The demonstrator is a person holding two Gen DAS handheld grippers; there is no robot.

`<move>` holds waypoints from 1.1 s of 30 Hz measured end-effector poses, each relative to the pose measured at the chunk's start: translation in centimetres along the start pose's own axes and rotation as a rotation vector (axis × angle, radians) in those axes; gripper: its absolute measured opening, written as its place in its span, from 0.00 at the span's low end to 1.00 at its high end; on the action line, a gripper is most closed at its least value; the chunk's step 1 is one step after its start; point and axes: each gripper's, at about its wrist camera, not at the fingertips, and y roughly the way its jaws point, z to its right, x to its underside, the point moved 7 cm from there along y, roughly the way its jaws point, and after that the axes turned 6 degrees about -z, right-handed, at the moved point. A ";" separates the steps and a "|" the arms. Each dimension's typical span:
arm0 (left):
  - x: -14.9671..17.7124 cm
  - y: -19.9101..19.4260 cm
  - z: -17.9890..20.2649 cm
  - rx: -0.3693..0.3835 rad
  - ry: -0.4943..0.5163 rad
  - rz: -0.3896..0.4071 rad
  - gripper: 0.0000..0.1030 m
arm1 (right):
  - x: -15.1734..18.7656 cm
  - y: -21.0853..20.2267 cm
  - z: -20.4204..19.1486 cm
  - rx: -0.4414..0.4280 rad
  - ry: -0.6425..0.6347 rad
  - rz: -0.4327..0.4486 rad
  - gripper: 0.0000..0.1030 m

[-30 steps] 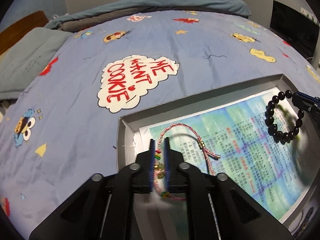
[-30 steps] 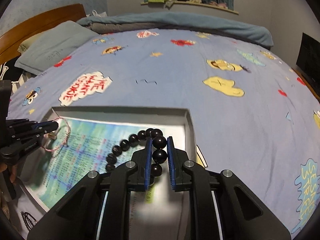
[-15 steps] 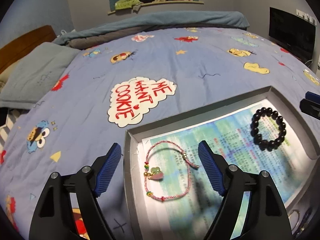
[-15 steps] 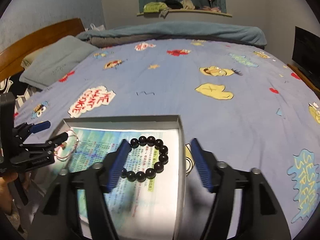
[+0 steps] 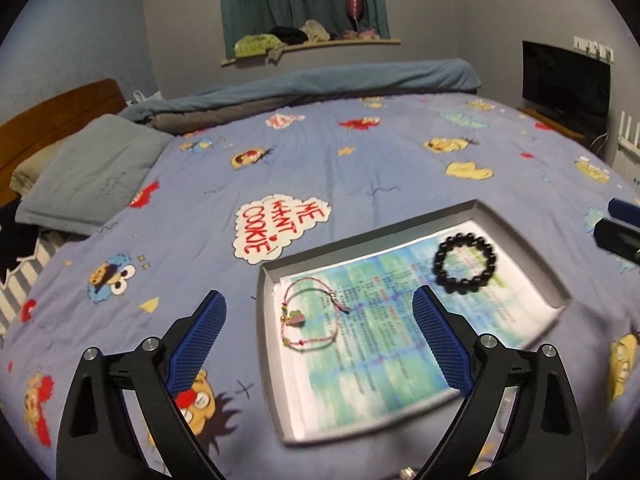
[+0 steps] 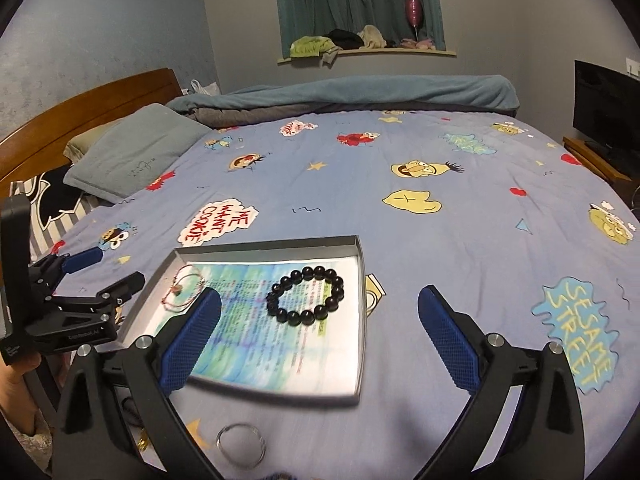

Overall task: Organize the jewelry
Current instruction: 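Open both tools and withdraw them from the grey box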

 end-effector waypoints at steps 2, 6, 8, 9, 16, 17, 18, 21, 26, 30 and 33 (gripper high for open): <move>0.2 -1.3 0.2 0.006 -0.003 0.017 0.92 | 0.5 -1.1 0.0 0.001 0.003 0.013 0.95; 0.8 -3.8 0.6 0.020 -0.010 0.051 0.92 | 1.6 -3.0 0.1 0.006 0.011 0.029 0.95; 1.0 -4.8 0.7 0.032 -0.016 0.060 0.92 | 2.1 -3.7 0.2 0.015 0.007 0.035 0.95; 1.3 -5.3 0.8 0.035 -0.016 0.066 0.92 | 2.3 -4.0 0.2 0.020 0.004 0.039 0.95; 3.9 -8.3 -0.3 0.072 -0.062 0.096 0.93 | 4.7 -5.9 0.6 0.048 -0.014 0.058 0.95; 4.5 -8.5 -0.5 0.075 -0.066 0.094 0.93 | 5.0 -6.0 0.7 0.050 -0.017 0.059 0.95; 5.0 -8.6 -0.7 0.076 -0.068 0.091 0.93 | 5.6 -6.1 0.7 0.052 -0.024 0.058 0.95; 7.6 -8.7 -1.3 0.077 -0.073 0.065 0.93 | 7.0 -6.0 0.6 0.066 -0.051 0.049 0.95; 11.1 -8.3 -2.1 0.087 -0.107 0.044 0.93 | 9.8 -5.4 0.4 0.079 -0.075 0.032 0.95; 13.5 -7.8 -2.4 0.081 -0.135 0.046 0.93 | 11.6 -4.9 0.4 0.093 -0.086 0.035 0.95; 15.1 -7.6 -2.1 0.075 -0.155 0.050 0.93 | 13.2 -4.5 0.4 0.108 -0.085 0.032 0.95</move>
